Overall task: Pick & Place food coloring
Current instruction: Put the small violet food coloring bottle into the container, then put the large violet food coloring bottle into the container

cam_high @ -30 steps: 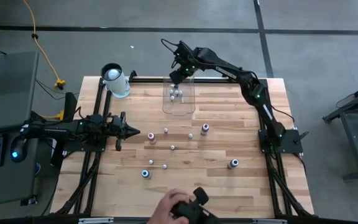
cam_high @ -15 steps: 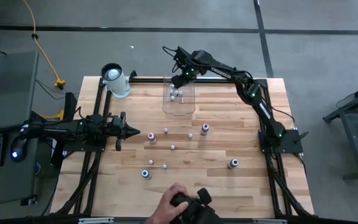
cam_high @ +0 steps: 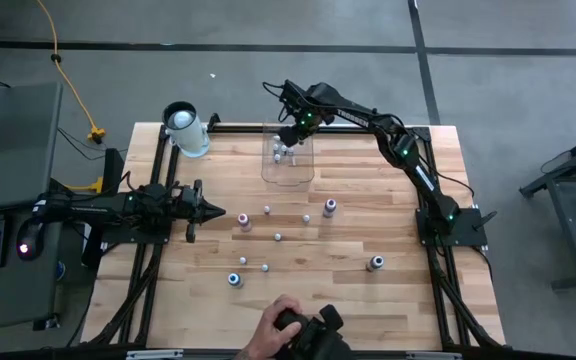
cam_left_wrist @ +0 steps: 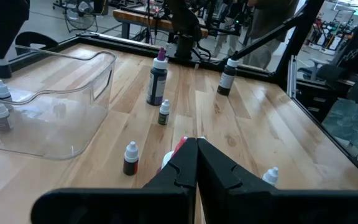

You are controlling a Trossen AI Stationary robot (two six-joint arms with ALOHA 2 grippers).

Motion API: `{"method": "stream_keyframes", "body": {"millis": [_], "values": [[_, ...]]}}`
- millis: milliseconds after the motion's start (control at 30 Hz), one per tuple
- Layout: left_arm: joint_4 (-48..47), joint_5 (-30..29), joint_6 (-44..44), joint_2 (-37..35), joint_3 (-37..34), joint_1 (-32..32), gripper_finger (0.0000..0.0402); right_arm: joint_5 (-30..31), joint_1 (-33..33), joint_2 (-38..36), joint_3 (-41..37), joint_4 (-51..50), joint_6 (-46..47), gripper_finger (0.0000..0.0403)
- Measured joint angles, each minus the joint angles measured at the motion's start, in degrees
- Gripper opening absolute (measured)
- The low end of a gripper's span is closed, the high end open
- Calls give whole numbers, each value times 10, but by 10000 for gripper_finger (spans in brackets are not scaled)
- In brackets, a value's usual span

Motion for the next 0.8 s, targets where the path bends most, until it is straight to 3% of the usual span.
{"method": "stream_keyframes", "body": {"millis": [267,500,800], "values": [[0,0,0,0,0,0,1,-32,3,17,0,0,-53,37],[0,0,0,0,0,0,1,-36,7,24,0,-2,-119,0],[0,0,0,0,0,0,1,-16,8,22,0,2,-120,22]]}}
